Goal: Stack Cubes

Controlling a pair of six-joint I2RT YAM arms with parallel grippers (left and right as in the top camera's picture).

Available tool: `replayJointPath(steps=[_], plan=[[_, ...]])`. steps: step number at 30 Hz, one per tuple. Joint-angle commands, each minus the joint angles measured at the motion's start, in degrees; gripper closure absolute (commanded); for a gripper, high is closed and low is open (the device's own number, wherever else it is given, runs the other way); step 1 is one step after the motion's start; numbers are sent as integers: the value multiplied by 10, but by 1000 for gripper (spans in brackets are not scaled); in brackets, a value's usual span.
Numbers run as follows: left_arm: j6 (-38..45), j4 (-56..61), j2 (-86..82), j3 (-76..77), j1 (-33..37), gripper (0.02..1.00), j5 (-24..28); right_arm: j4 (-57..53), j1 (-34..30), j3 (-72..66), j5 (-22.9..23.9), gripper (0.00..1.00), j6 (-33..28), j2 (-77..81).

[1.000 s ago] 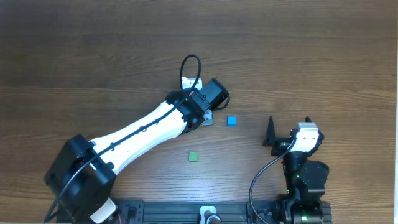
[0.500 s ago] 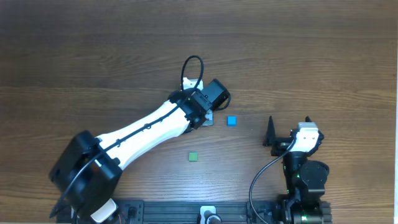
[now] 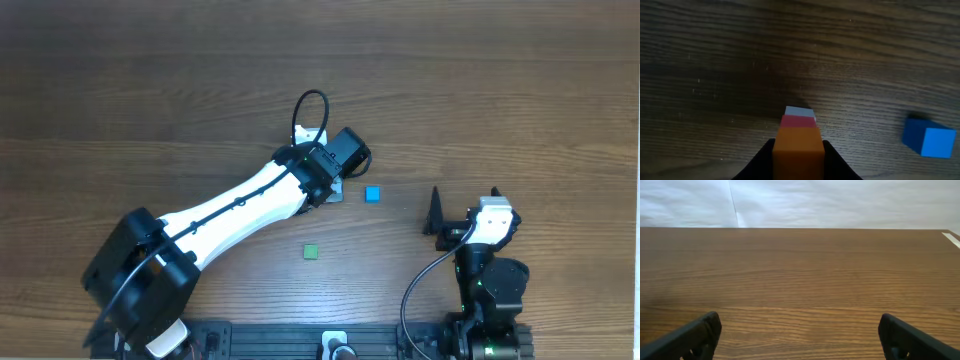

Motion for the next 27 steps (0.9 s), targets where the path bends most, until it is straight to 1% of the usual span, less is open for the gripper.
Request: replayJointPath(steps=[1,6,9,12,21,22,24,26,27], plan=[[-9,2,12,0,3,838,-7,1,-3,-4,-5,7,-2,-4],[-9,2,12,0,3,755,-6,1,-3,-4,-5,9,-2,-4],[-9,2,12,0,3,722,-6,1,-4,-4,-5,9,-2,-4],[-9,2,12,0,3,704,-5,1,-4,-4,-5,7,-2,-4],[-9,2,12,0,3,691,-2,1,-3,-4,-5,9,-2,-4],[-9,2,12,0,3,660,-2,1,-3,-4,-5,9,-2,-4],[-9,8,12,0,3,435,-4,1,-4,-4,-5,7,-2,-4],[-9,16,12,0,3,20,-9,1,-3,-4,-5,7,-2,-4],[-9,20,12,0,3,20,-10,1,-4,-4,-5,7,-2,-4]])
